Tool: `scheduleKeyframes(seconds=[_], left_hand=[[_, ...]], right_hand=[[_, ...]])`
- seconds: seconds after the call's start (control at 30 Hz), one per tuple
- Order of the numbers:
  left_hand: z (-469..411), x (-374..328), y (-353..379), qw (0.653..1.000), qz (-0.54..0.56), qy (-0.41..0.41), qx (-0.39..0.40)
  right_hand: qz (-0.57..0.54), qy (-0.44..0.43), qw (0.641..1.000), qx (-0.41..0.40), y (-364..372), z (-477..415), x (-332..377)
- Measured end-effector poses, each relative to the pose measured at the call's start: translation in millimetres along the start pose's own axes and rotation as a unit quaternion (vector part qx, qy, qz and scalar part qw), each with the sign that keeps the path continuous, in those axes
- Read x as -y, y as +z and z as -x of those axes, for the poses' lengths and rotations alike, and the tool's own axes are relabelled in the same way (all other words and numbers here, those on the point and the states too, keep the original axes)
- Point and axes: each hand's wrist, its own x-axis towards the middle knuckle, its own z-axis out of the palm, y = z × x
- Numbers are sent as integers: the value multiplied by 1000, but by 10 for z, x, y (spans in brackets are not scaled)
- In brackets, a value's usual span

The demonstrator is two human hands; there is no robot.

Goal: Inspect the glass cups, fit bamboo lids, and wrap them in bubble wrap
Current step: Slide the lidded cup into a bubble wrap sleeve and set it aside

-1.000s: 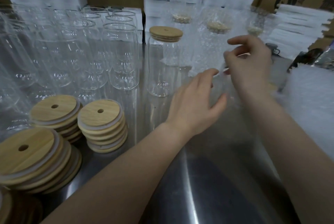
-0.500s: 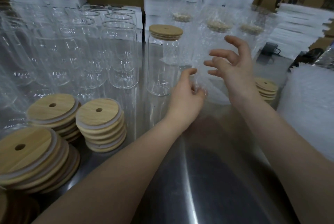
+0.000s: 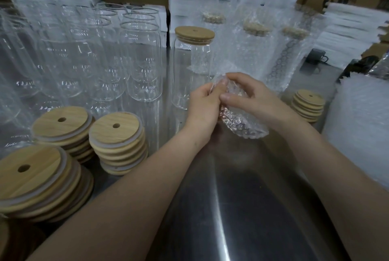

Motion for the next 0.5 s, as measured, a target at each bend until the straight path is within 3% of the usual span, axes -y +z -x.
scheduleKeyframes(seconds=[0.23,0.5], left_hand=[[2,22,-11,997,-64,24,-19],[17,45,12,996,-90,20,15]], right_hand=[[88,3,995,56,-152,12,40],[1,33,999,39,-122,12,12]])
